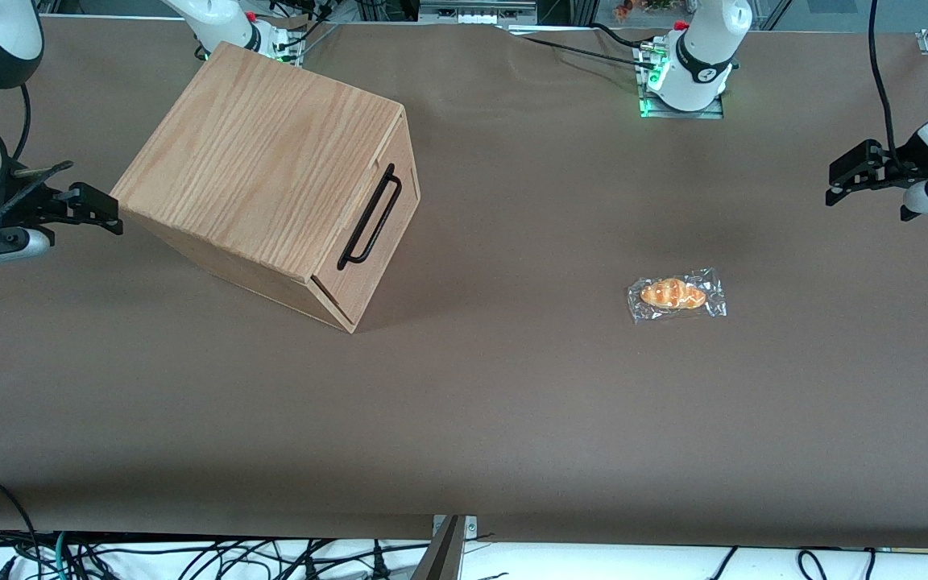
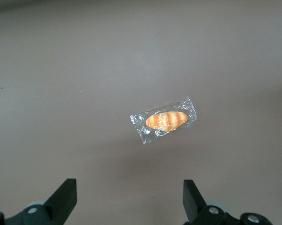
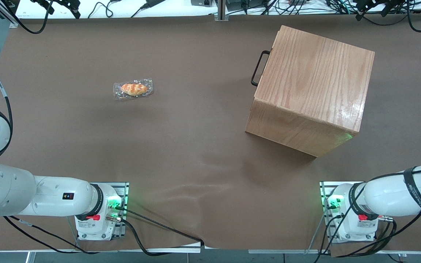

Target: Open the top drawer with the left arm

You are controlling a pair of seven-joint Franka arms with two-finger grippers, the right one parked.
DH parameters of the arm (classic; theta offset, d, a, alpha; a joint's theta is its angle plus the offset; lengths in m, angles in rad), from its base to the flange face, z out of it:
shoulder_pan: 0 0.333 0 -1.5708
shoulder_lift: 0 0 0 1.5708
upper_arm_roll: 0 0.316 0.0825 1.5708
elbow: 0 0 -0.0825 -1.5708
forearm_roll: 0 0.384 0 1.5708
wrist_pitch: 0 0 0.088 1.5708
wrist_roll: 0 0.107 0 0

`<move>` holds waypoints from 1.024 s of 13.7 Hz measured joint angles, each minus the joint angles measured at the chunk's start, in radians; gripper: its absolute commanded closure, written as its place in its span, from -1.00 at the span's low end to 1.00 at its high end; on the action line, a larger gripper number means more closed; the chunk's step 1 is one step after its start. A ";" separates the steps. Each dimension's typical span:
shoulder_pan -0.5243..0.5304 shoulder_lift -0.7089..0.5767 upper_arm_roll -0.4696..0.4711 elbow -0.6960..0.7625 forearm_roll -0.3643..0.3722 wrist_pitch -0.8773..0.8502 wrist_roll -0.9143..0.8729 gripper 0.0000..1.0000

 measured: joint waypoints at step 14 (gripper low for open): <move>-0.060 0.203 -0.275 -0.003 -0.182 0.016 -0.193 -1.00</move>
